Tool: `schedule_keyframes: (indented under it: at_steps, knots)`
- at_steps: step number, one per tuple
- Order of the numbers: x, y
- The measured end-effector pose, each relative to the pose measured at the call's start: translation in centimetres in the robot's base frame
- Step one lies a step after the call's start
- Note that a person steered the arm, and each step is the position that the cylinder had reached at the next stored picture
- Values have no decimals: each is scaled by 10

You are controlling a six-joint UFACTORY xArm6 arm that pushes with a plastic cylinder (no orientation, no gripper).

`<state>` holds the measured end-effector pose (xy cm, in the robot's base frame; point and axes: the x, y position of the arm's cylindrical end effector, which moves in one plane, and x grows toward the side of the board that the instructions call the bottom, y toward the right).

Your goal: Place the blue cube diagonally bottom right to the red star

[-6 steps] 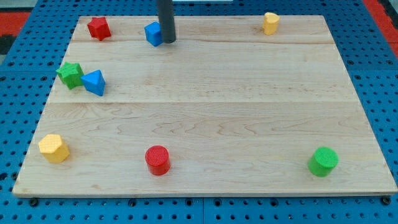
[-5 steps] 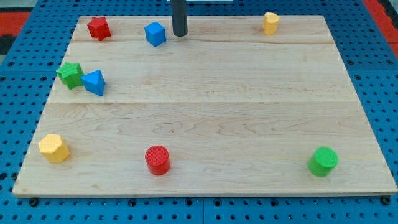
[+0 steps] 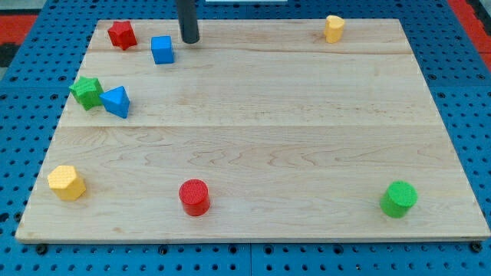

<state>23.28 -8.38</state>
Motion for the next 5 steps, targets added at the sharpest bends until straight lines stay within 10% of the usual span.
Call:
schedule_keyframes:
  at_steps: [5]
  knots:
    - [10, -103]
